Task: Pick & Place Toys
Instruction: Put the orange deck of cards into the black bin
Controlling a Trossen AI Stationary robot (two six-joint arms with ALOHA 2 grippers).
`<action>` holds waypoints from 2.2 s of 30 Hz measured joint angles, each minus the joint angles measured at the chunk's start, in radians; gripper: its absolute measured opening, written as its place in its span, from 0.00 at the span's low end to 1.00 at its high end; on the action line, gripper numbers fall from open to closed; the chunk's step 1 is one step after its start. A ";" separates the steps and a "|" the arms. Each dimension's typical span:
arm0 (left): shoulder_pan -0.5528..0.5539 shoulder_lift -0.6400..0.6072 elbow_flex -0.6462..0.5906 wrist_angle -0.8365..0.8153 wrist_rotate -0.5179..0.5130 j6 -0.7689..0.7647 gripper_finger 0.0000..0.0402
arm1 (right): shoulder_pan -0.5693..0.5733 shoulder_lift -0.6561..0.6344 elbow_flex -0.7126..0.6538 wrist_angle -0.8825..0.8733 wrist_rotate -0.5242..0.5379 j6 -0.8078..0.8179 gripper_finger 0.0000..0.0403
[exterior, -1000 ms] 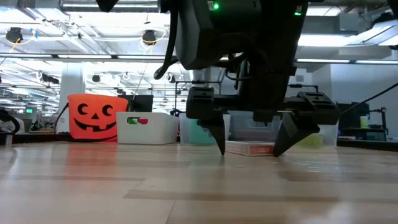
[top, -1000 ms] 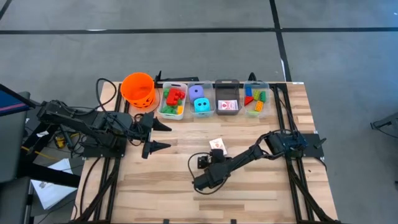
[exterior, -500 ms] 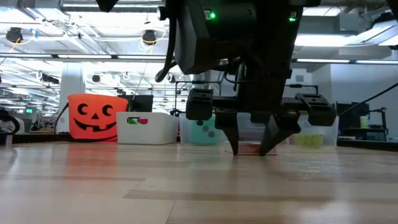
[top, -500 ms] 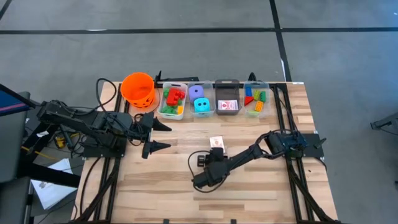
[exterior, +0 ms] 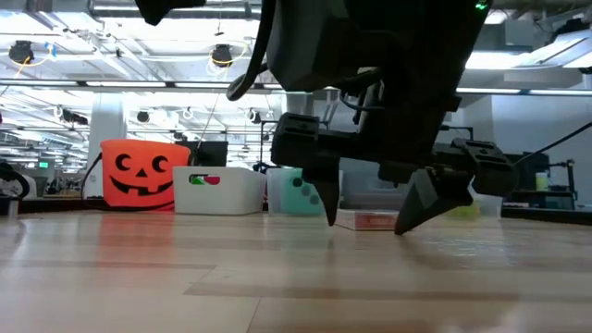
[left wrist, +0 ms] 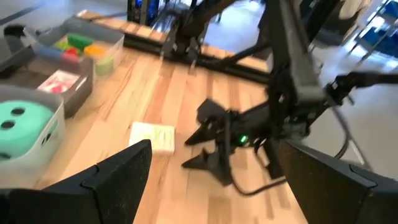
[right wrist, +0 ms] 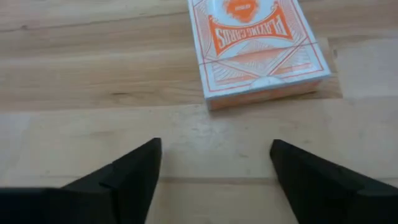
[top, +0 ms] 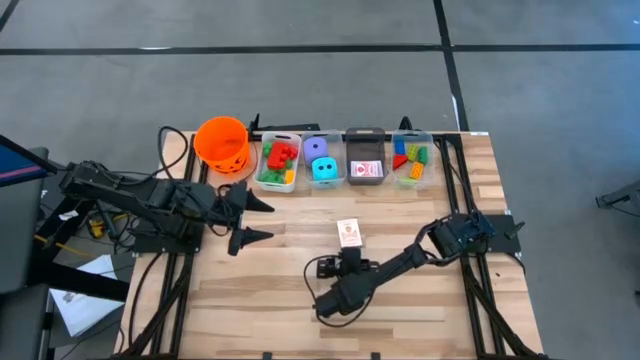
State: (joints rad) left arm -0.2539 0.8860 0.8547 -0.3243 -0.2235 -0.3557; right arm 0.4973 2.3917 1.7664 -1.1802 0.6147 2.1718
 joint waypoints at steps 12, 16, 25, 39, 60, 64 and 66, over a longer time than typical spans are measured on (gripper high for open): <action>0.000 0.000 0.000 -0.179 0.000 -0.043 0.85 | -0.014 0.000 0.001 -0.034 -0.020 -0.030 0.83; 0.000 0.013 0.000 -0.239 0.000 -0.051 0.85 | -0.021 0.001 0.000 -0.062 -0.032 -0.033 0.83; 0.000 0.048 0.000 -0.293 0.003 -0.053 0.85 | -0.037 0.000 -0.020 -0.108 -0.024 -0.060 0.83; 0.000 0.091 0.000 -0.298 0.021 -0.053 0.85 | -0.079 0.000 -0.025 -0.122 0.012 -0.141 0.93; 0.000 0.092 0.000 -0.301 0.117 -0.053 0.85 | -0.134 -0.012 -0.116 0.022 0.045 -0.160 0.97; 0.000 0.092 0.000 -0.301 0.124 -0.089 0.85 | -0.142 -0.013 -0.115 0.004 0.045 -0.160 0.97; 0.000 0.092 0.000 -0.301 0.124 -0.120 0.85 | -0.145 -0.013 -0.115 0.001 0.046 -0.178 0.97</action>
State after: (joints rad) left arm -0.2539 0.9775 0.8547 -0.6254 -0.0997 -0.4760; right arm 0.3523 2.3787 1.6512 -1.1789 0.6611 1.9939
